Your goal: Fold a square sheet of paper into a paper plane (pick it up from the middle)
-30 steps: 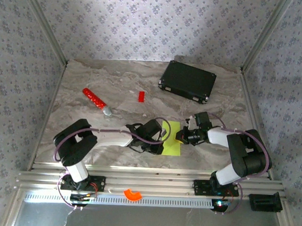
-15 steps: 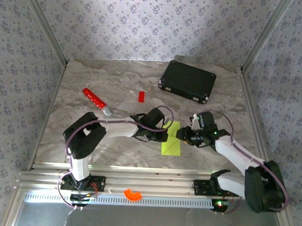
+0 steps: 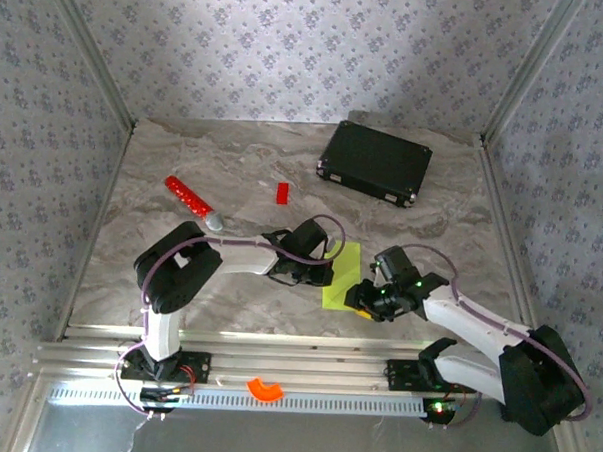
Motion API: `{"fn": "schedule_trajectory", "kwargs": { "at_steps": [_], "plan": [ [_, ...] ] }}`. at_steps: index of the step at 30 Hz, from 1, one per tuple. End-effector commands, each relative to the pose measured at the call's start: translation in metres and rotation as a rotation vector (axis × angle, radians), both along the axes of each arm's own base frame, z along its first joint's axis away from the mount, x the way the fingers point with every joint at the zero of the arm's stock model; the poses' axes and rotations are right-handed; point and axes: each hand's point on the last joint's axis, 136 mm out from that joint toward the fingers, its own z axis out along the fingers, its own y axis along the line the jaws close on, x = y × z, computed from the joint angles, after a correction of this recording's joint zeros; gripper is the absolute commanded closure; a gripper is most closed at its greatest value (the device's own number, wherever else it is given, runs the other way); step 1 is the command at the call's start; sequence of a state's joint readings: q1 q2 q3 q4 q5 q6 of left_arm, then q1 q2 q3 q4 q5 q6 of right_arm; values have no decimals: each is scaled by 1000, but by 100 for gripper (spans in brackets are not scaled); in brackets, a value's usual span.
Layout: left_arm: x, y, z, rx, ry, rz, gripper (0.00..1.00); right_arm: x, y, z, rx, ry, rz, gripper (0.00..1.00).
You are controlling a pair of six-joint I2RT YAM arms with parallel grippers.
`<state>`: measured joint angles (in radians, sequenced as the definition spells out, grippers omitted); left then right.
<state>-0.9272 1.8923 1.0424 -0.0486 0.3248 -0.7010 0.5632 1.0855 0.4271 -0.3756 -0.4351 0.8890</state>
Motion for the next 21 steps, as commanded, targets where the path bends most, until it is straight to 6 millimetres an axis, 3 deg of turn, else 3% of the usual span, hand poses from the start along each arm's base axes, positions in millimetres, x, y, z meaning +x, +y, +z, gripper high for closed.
{"fn": "schedule_trajectory", "kwargs": {
  "at_steps": [1,15,21],
  "plan": [
    [-6,14,-15,53,36,19,100,4,-3,-5,-23,3,-42,58],
    [-7,13,-16,47,48,32,100,8,-7,-19,-62,36,-70,57],
    [-7,12,-16,39,50,34,100,16,-3,-11,-31,15,-103,57]
  ]
}}
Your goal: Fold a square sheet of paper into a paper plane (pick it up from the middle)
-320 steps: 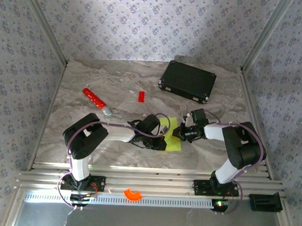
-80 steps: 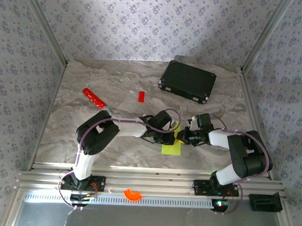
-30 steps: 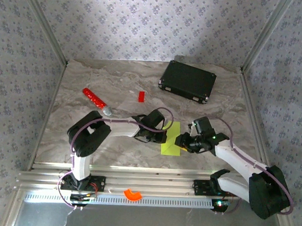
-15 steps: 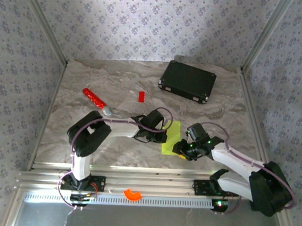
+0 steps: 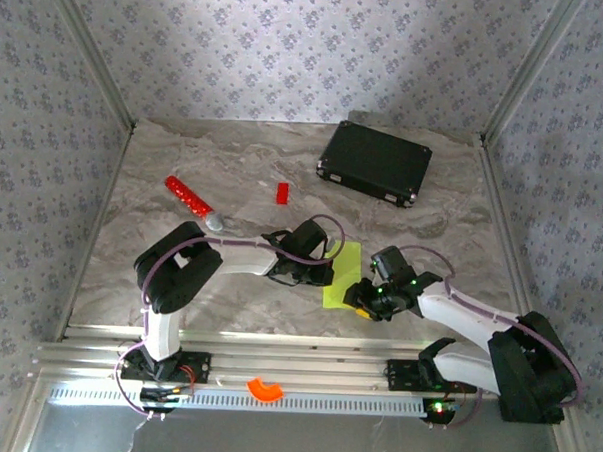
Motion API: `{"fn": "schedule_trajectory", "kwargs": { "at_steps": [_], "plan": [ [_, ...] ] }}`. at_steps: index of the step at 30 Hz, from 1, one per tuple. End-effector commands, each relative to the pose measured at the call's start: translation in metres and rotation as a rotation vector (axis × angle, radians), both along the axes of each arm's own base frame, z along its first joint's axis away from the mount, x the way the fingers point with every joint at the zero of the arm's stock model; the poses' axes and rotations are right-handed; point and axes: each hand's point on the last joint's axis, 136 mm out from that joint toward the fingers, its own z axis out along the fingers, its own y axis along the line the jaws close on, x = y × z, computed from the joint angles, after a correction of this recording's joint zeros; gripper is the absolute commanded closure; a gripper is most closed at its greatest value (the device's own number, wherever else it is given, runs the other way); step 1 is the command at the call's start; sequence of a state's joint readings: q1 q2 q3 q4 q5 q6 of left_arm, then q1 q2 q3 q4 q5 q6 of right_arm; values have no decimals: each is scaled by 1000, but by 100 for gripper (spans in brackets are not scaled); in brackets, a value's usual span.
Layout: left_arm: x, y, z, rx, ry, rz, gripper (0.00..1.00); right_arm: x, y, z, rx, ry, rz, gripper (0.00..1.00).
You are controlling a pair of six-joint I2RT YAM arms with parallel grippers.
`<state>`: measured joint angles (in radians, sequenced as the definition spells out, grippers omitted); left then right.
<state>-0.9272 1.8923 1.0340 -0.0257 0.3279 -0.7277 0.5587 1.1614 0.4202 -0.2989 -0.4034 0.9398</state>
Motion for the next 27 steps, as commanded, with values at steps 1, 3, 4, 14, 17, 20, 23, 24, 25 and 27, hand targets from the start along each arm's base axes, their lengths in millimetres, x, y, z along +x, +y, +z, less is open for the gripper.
{"fn": "schedule_trajectory", "kwargs": {
  "at_steps": [1,3,4,14,17,20,23,24,25,27],
  "plan": [
    [-8,14,-16,55,42,15,100,6,-3,3,-9,-6,-48,56],
    [-9,13,-17,53,45,13,100,5,-3,5,-5,-7,-53,56],
    [-9,13,-17,54,46,12,100,4,-4,5,-7,-5,-57,56],
    [-8,11,-12,50,44,6,100,6,-10,-3,-30,10,-86,52],
    [-9,10,-12,50,46,0,100,10,-7,-8,-19,29,-90,52],
    [-9,10,-13,50,51,-5,100,22,2,-3,26,-23,-91,52],
    [-10,11,-14,52,56,-7,100,33,9,7,73,-65,-93,53],
    [-10,11,-14,52,56,-6,100,36,9,8,78,-69,-95,53],
    [-11,12,-15,53,57,-6,100,39,9,10,83,-76,-94,52],
    [-11,12,-14,53,54,-7,100,45,7,10,95,-74,-94,52]
  ]
}}
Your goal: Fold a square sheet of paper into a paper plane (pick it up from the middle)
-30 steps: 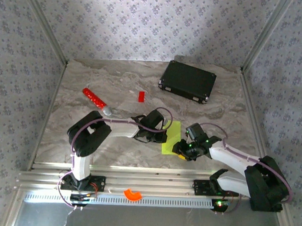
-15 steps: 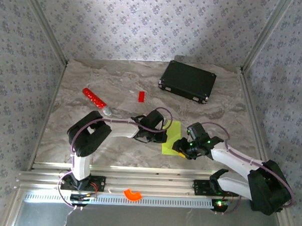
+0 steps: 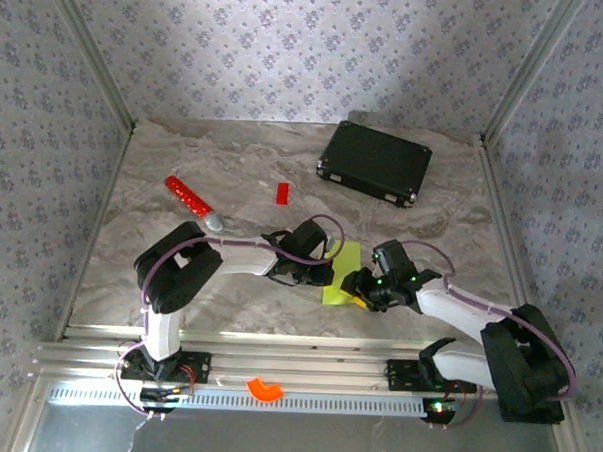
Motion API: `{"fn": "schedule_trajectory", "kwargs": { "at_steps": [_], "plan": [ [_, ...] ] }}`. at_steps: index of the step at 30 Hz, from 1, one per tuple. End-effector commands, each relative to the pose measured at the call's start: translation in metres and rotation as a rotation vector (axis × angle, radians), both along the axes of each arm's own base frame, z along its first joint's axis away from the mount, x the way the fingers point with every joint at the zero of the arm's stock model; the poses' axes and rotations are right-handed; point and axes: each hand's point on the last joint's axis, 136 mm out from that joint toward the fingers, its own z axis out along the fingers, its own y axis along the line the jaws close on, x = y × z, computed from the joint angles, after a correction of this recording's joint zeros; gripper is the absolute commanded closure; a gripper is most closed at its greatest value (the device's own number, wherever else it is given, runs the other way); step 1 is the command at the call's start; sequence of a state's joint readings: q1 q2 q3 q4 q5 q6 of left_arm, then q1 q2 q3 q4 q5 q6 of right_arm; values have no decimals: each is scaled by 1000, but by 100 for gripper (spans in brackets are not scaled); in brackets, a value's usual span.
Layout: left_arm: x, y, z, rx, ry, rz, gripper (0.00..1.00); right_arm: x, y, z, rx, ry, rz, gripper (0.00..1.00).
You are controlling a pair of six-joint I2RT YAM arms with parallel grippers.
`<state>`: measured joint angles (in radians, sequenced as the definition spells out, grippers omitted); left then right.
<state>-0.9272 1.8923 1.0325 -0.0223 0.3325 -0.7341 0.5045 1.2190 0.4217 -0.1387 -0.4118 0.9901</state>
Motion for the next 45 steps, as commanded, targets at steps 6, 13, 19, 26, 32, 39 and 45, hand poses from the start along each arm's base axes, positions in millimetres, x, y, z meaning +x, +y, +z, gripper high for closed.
{"fn": "schedule_trajectory", "kwargs": {
  "at_steps": [6,13,19,26,32,39,45],
  "plan": [
    [-11,11,-12,52,48,-11,100,39,7,15,136,-82,11,49],
    [-10,10,-9,44,44,-9,100,57,1,20,154,-127,38,53],
    [-9,8,-10,40,45,-13,100,60,3,14,178,-117,105,54],
    [-8,7,-5,31,37,-10,100,65,-4,5,201,-100,96,64],
    [-7,4,3,11,30,-19,99,68,-6,2,227,-103,101,78],
    [-8,4,7,-1,23,-23,98,70,-7,0,226,-117,110,87],
    [-7,4,24,-39,-10,-14,93,71,-8,9,223,-146,120,97]
  ]
}}
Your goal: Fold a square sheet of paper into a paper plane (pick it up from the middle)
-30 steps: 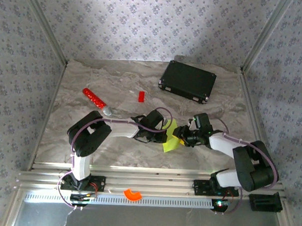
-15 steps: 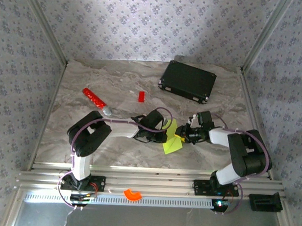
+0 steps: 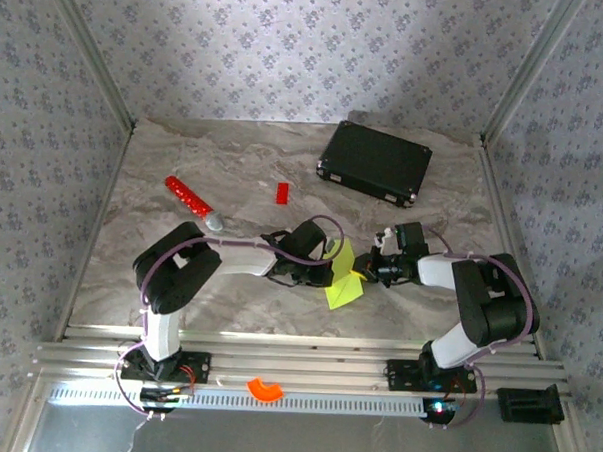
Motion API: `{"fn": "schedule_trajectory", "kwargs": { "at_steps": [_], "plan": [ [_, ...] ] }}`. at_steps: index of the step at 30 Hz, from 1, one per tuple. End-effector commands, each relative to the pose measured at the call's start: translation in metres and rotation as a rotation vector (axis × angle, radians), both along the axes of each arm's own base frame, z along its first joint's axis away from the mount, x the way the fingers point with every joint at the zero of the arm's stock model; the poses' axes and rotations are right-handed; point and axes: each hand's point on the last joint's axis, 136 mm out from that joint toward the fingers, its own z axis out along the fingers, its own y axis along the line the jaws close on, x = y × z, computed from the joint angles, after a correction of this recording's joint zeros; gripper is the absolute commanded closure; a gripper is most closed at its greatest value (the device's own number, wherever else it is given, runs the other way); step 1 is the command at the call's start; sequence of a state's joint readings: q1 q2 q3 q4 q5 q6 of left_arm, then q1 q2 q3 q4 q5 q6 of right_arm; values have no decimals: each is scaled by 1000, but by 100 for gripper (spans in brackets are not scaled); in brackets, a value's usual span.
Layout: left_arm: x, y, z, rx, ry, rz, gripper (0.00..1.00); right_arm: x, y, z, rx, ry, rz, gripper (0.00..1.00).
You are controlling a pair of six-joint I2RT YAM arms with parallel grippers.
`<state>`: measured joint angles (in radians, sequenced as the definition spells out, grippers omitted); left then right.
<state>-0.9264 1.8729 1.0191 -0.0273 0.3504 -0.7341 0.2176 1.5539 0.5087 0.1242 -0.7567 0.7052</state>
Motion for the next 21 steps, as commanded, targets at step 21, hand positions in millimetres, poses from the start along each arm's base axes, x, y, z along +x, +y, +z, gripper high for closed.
{"fn": "schedule_trajectory", "kwargs": {
  "at_steps": [21],
  "plan": [
    [57,149,70,-65,-204,551,68,16,-82,146,-1412,-531,39,98]
  ]
}}
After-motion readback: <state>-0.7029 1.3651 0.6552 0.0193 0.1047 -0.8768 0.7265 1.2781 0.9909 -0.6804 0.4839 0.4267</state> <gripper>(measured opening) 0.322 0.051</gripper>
